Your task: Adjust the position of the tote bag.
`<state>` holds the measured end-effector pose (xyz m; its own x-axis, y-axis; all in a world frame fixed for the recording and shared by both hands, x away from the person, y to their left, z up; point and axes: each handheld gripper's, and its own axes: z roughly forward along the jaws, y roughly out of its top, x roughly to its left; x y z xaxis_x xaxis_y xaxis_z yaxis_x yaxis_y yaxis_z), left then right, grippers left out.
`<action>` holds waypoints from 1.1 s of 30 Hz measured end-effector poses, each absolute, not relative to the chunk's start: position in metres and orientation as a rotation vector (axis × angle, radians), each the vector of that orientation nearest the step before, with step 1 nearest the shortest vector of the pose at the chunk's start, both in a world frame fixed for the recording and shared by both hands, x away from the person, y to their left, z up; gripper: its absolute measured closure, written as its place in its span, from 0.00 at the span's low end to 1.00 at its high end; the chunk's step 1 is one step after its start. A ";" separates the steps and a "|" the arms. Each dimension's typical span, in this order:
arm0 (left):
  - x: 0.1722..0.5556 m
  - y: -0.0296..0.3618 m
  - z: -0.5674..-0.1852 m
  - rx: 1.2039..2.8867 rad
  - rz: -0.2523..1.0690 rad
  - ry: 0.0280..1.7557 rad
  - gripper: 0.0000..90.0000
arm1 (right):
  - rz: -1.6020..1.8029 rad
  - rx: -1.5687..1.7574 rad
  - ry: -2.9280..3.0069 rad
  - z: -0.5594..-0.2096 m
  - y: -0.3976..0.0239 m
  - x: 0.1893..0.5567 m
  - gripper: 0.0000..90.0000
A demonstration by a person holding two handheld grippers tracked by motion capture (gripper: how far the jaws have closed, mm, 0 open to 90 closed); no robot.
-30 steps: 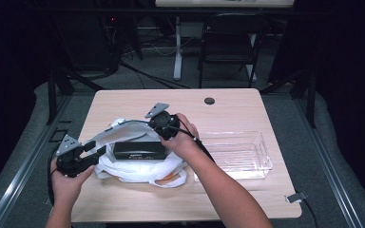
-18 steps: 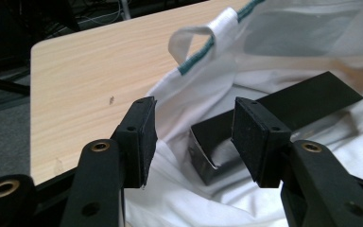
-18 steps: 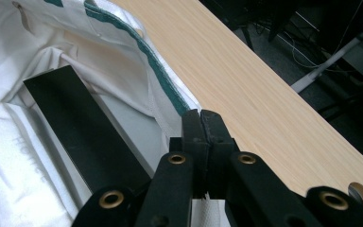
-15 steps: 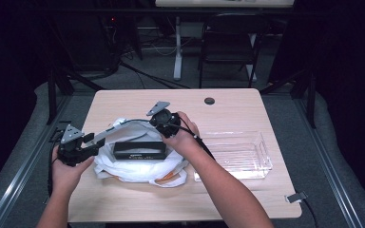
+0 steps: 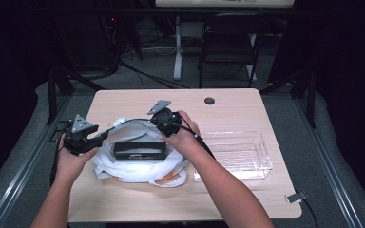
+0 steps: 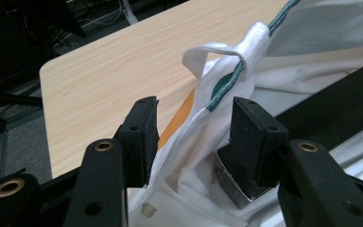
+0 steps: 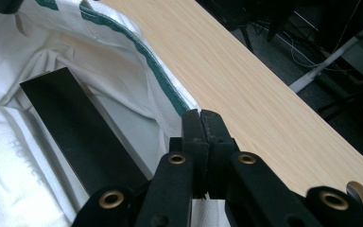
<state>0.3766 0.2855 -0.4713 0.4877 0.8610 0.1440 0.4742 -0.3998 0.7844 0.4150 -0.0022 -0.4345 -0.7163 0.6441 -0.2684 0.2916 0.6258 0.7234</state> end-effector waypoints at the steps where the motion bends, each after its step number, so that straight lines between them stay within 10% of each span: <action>1: 0.377 0.284 -0.472 2.049 0.722 1.094 0.58 | 0.920 0.739 2.334 -0.435 -0.002 0.415 1.00; 33: 0.391 0.271 -0.476 2.111 0.761 1.138 0.96 | 0.981 0.703 2.356 -0.425 -0.010 0.398 0.89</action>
